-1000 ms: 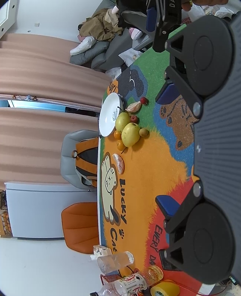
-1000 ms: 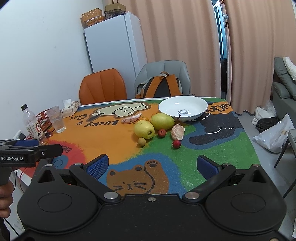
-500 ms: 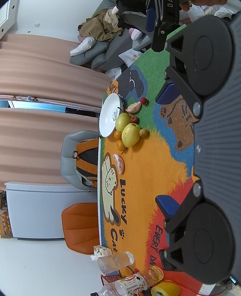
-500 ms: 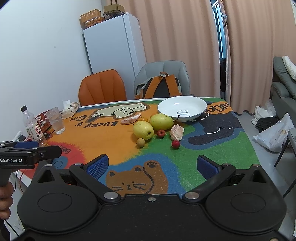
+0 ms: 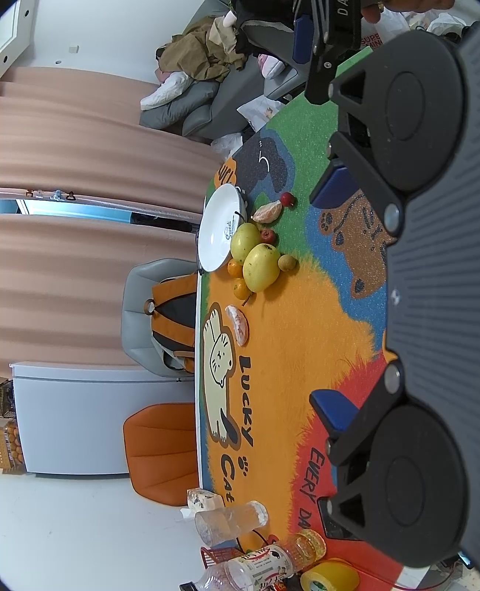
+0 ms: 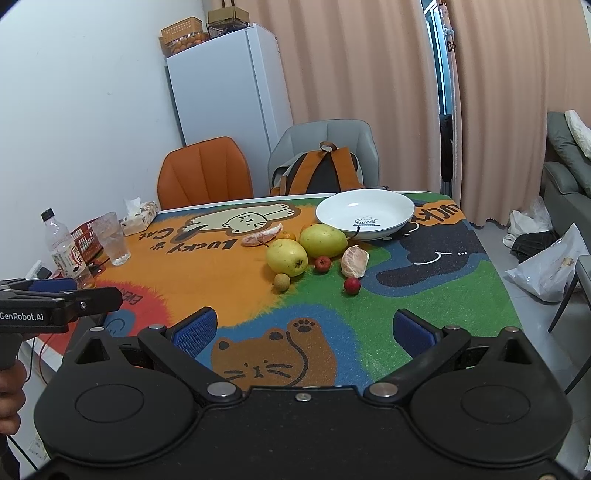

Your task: Organize fruits

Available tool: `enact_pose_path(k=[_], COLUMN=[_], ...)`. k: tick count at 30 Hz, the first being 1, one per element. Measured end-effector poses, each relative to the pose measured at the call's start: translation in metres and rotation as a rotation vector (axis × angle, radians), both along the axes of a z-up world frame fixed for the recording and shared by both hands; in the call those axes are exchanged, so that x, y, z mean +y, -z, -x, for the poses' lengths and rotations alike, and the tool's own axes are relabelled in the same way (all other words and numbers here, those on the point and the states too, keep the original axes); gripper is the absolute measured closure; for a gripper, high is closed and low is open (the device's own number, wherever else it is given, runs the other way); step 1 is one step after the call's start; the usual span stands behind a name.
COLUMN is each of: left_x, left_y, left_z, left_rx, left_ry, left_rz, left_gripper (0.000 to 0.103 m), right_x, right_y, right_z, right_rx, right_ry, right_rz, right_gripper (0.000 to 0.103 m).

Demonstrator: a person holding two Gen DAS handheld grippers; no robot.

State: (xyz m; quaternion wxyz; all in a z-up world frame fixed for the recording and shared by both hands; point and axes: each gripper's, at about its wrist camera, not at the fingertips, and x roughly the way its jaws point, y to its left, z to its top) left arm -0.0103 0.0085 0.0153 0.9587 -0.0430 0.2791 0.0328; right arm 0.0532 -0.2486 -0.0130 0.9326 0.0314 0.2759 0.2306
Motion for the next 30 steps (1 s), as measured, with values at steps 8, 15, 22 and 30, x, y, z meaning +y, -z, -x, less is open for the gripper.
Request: enact_pose_path(k=[8,15,22,30], left_x=[0.001,0.004,0.011,0.021], left_y=[0.002,0.007,0.023,0.042], left_z=[-0.002,-0.009,-0.024,-0.054], left_rx=[-0.001,-0.006,0.028,0.056], left_ry=[-0.009,-0.051,-0.064,-0.086], left_rz=[-0.004,-0.009,0.023,0.084], left_gripper=[0.0,0.0,0.0,0.0], right_x=[0.0,0.005,0.016,0.024], right_y=[0.005,0.017,0.028,0.04], right_z=[-0.005,-0.021,-0.041,-0.062], right_rx=[0.007,0.025,0.029,0.042], right_ry=[-0.003,0.001,-0.001,-0.007], right_rz=[-0.01,-0.004,0.037,0.074], right_gripper=[0.0,0.0,0.0,0.0])
